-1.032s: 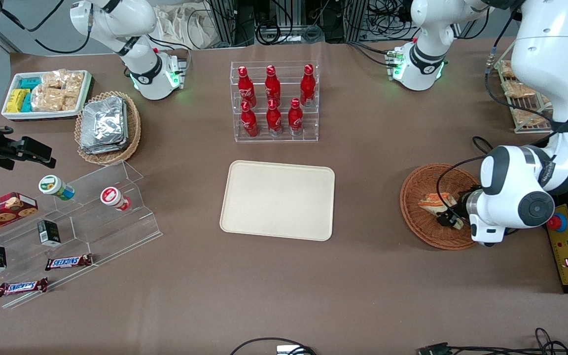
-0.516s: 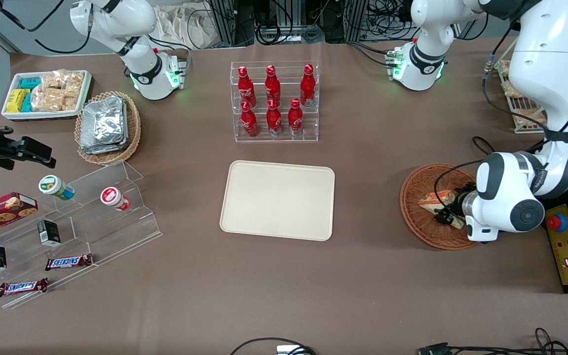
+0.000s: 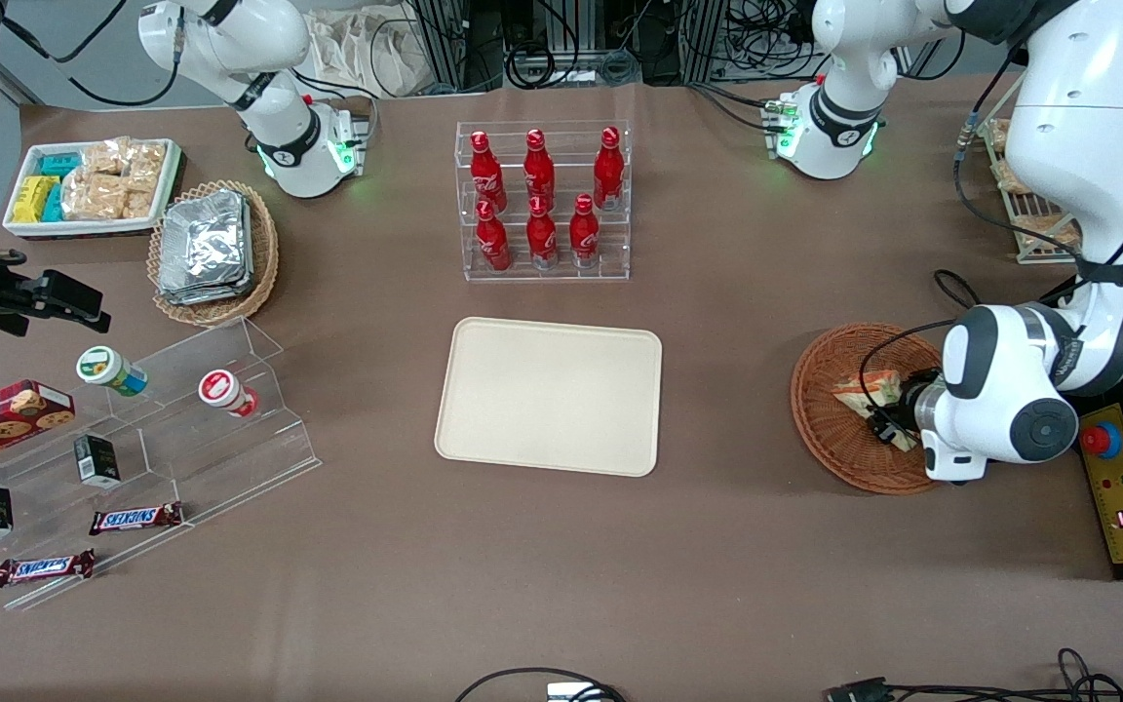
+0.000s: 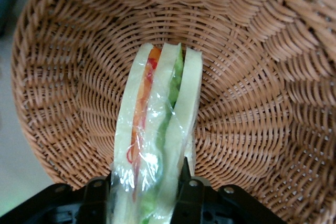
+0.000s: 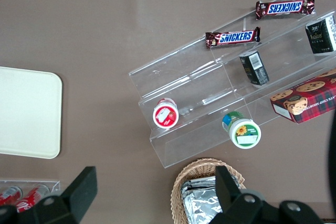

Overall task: Place sandwich from basket to tray
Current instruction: 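Close the left gripper on the wrapped sandwich's edge, then lift the sandwich and carry it toward the cream tray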

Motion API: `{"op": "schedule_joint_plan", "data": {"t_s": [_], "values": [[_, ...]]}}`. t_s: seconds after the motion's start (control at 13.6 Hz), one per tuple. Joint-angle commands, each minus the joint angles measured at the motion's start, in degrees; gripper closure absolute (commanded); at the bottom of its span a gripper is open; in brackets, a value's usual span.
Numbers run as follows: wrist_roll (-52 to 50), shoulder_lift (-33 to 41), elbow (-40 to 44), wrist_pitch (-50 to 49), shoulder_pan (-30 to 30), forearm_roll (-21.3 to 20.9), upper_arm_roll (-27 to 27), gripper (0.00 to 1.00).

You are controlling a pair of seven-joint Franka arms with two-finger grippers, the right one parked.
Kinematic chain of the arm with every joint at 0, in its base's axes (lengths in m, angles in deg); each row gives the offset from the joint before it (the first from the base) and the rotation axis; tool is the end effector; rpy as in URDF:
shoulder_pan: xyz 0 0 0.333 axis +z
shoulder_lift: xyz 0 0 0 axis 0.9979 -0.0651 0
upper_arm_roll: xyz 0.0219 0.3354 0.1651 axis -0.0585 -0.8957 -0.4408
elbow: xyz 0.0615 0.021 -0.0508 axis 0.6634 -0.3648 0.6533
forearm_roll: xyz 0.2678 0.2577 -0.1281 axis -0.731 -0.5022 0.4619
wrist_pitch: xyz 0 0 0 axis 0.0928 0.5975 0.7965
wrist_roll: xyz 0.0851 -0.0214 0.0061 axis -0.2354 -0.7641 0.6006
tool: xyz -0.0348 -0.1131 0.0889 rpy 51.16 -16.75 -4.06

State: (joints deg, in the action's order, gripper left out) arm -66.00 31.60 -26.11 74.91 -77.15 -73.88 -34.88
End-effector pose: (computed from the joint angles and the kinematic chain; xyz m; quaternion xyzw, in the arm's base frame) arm 0.6359 -0.0092 0.2477 -0.9061 -0.3759 0.1810 0.0703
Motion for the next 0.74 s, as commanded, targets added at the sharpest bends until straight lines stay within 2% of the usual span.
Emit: {"op": "schedule_joint_plan", "data": {"t_s": [0.0, 0.29, 0.66], "values": [[1.8, 0.61, 6.92, -8.33, -0.5, -0.58, 0.13, 1.0], [8.82, 0.69, 15.89, -15.56, -4.18, -0.32, 0.75, 1.0], [9.36, 0.43, 20.56, -15.93, -14.19, 0.12, 3.2, 1.0]]}}
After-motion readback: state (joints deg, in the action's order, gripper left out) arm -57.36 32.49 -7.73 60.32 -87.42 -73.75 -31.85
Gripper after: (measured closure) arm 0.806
